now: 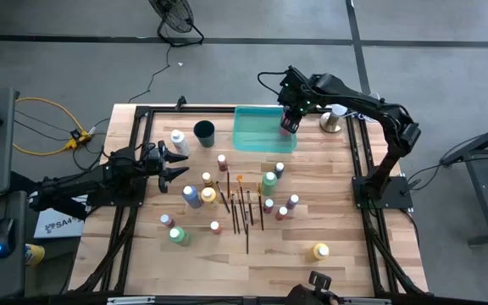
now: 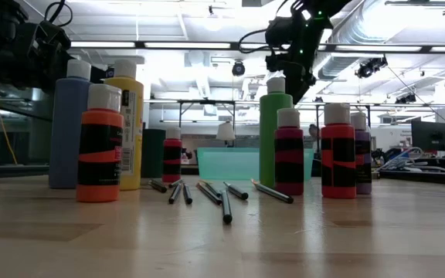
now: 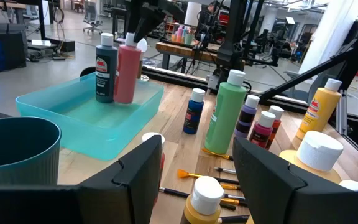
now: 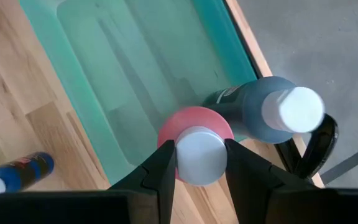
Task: Pick & Place Paint Supplies
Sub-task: Put the large pink paint bottle into the green bin, then put the large green paint bottle into the green bin
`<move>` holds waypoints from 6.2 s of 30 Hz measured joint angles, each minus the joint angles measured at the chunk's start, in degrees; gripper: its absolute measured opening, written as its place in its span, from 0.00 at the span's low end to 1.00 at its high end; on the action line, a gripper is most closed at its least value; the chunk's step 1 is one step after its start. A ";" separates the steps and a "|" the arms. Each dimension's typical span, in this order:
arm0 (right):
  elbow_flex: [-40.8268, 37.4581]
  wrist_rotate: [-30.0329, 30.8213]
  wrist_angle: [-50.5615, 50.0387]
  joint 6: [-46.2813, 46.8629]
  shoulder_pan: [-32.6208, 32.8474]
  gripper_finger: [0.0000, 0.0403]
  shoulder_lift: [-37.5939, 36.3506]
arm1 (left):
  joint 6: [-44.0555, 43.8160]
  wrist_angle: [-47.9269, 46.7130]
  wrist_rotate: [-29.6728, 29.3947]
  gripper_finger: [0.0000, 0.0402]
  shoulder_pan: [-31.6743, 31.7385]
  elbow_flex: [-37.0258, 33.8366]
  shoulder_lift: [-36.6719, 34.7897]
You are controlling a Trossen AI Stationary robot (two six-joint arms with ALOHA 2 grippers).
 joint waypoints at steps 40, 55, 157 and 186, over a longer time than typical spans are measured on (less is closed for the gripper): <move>0.74 8.50 -4.12 1.77 -0.04 0.58 0.88 | 0.00 0.01 0.02 0.48 0.01 0.01 -0.01; 6.22 7.41 -18.67 7.32 2.79 0.58 0.05 | 0.00 0.00 0.01 0.48 0.01 -0.02 -0.01; 4.61 -1.76 -7.54 3.35 36.17 0.35 5.86 | 0.00 0.02 0.02 0.48 0.02 0.01 -0.02; 19.47 2.11 -19.12 14.56 25.16 0.29 4.51 | 0.00 0.02 0.02 0.48 0.02 -0.02 0.00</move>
